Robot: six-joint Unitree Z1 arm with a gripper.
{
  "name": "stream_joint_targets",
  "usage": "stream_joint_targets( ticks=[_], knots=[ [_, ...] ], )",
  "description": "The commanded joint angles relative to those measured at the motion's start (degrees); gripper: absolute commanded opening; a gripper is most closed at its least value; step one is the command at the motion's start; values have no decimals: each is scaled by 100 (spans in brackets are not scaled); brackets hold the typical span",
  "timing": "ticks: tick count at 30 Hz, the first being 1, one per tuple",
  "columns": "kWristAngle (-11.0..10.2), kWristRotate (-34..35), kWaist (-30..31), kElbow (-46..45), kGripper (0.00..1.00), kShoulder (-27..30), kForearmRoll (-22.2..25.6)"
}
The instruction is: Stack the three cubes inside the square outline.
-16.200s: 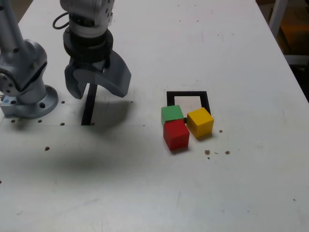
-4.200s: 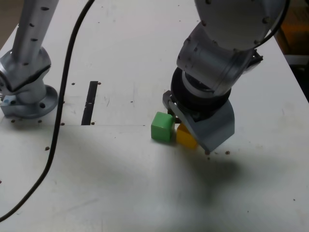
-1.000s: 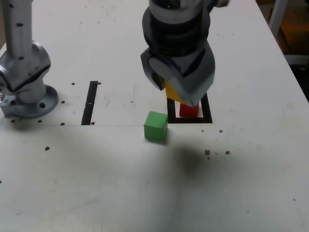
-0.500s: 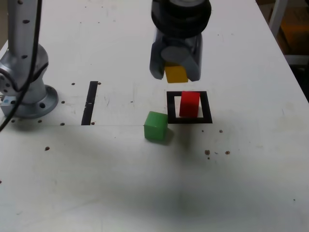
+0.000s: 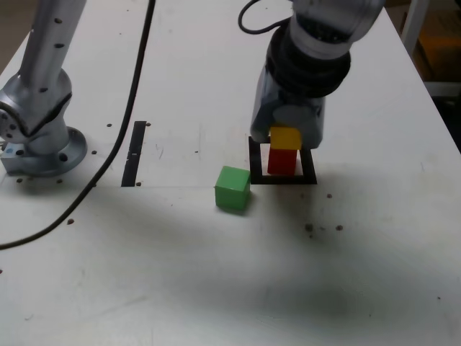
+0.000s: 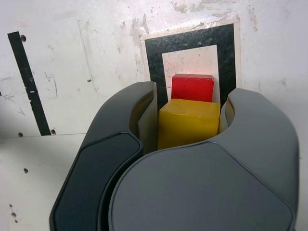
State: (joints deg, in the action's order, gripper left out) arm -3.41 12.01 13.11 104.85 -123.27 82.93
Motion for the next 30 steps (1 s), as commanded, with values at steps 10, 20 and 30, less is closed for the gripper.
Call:
stream_joint_targets(
  ticks=[10, 20, 30],
  knots=[
    [-110, -170, -163, -70, 4, -136, 65],
    [-85, -214, -172, -89, 4, -223, 35],
    [-72, -307, -177, -121, 13, -268, 24]
  ],
)
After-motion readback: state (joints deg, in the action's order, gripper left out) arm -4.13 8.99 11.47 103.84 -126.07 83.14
